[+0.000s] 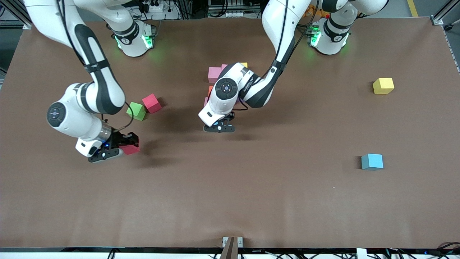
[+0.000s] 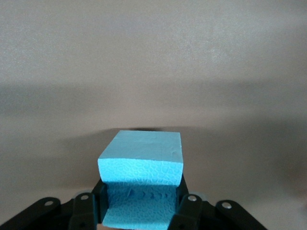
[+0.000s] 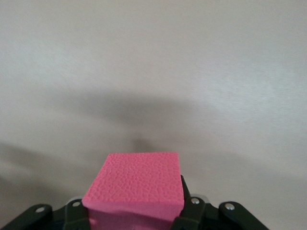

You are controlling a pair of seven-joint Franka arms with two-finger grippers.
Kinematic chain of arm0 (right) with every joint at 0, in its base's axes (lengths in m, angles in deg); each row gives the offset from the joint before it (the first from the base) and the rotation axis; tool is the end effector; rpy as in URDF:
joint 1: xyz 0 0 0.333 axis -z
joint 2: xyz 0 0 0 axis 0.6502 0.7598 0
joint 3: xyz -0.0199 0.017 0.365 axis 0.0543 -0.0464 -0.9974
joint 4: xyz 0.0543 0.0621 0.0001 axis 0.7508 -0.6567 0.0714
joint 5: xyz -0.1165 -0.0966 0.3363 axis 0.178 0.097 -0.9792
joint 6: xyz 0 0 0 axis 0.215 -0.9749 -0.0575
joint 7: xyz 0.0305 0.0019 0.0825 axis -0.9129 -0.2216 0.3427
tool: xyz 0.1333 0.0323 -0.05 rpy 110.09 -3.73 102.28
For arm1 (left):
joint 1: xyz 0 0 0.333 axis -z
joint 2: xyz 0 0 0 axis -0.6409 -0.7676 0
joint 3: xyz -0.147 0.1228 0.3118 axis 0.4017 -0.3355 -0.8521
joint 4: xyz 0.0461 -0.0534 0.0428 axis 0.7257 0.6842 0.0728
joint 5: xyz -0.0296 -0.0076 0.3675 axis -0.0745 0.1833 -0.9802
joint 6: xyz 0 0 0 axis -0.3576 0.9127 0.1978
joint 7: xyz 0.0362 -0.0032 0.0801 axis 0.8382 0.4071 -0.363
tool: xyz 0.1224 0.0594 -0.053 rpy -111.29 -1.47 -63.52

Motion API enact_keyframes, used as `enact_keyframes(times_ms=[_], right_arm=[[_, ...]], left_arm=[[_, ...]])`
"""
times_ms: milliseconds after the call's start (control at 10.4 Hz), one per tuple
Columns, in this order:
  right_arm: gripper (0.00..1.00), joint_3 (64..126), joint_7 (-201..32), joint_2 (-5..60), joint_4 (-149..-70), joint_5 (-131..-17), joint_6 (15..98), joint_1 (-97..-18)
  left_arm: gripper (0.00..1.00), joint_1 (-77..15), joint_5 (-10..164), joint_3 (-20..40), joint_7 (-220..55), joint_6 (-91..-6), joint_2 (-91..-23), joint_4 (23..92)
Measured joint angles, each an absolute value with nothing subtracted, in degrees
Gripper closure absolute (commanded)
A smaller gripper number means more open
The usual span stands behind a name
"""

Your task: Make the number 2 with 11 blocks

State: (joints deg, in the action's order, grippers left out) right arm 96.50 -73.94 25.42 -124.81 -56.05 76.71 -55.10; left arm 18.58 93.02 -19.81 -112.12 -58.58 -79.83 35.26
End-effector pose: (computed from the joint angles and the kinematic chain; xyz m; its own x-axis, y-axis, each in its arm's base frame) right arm 0.6043 0.0957 0.3038 0.9845 0.1706 0.0396 0.1750 -0.9675 -0.1827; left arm 0.4764 -0.5987 0.2401 0.9951 -0.0076 -0.0989 0.0109 -0.9825 0.1859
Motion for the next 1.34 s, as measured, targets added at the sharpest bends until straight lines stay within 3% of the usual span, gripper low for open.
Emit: enact_keyframes(times_ms=[576, 1343], right_arm=[[0.85, 96.3, -83.9, 28.0, -121.6, -56.0, 73.6, -61.0], [0.85, 96.7, -84.4, 28.6, -121.1, -56.0, 73.6, -61.1]], left_arm=[[0.71, 19.3, 93.0, -19.8, -112.1, -58.6, -80.1, 35.2], [0.71, 20.3, 93.0, -19.8, -112.1, -58.6, -80.8, 35.2]])
